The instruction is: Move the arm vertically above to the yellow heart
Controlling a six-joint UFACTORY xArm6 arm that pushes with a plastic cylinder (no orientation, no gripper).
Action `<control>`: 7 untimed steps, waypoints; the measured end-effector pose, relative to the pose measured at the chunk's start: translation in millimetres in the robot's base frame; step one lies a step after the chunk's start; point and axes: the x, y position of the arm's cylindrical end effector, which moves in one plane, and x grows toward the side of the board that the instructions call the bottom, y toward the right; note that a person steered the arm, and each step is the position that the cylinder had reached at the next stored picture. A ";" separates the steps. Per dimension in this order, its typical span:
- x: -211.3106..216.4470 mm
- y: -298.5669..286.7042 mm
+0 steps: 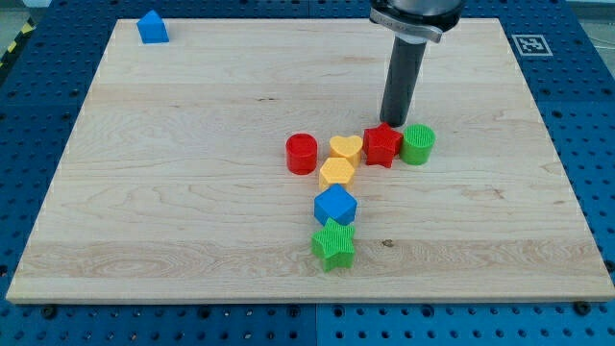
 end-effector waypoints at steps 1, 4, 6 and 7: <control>4.1 -1.5; 8.0 -2.2; -39.7 -11.9; -44.2 -14.3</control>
